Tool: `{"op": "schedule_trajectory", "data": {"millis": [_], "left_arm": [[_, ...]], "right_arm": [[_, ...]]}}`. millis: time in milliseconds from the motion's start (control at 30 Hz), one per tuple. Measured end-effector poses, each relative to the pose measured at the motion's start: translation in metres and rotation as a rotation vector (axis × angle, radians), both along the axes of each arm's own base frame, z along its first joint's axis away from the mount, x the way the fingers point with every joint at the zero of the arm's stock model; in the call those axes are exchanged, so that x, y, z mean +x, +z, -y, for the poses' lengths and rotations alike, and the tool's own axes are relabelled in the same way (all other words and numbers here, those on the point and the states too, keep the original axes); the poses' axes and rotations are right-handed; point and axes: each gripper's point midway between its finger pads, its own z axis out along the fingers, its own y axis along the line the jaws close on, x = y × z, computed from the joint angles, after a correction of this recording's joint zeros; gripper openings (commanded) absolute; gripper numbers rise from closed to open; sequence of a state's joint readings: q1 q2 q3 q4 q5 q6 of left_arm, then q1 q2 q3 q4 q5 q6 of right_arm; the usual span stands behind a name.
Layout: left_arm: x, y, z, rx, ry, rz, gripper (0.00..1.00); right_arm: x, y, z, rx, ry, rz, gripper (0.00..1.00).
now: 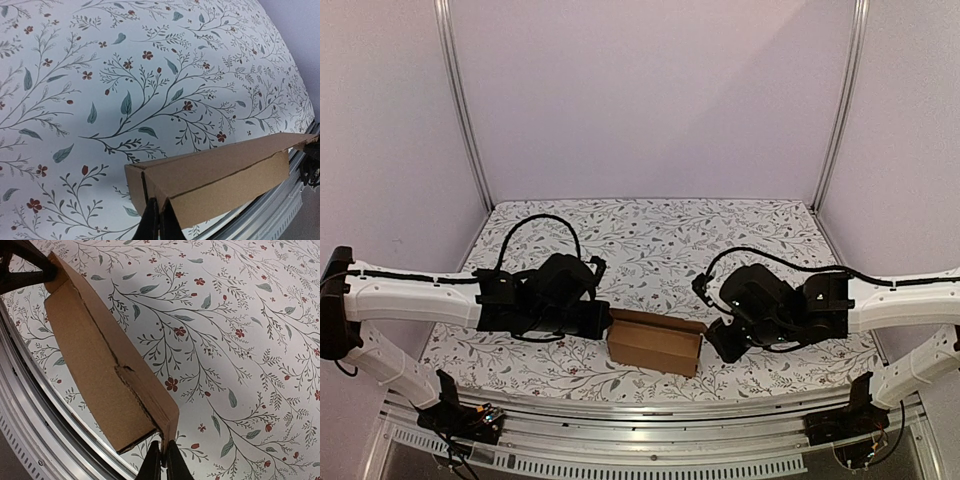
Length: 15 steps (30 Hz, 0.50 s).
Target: Fold the paper box
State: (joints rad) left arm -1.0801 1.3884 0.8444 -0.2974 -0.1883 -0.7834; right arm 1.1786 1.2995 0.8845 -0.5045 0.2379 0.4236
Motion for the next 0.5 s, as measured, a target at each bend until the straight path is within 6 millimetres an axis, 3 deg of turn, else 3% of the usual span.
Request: {"op": "schedule_trajectory", "data": {"millis": [67, 500], "left_arm": [[-0.0002, 0.0002, 0.0002, -0.001, 0.0, 0.0, 0.0], [0.0001, -0.0004, 0.0005, 0.004, 0.022, 0.003, 0.0]], "right_arm": [[0.0001, -0.0013, -0.0003, -0.011, -0.002, 0.0, 0.0], [0.0039, 0.0018, -0.0012, -0.033, -0.072, 0.003, 0.0]]}}
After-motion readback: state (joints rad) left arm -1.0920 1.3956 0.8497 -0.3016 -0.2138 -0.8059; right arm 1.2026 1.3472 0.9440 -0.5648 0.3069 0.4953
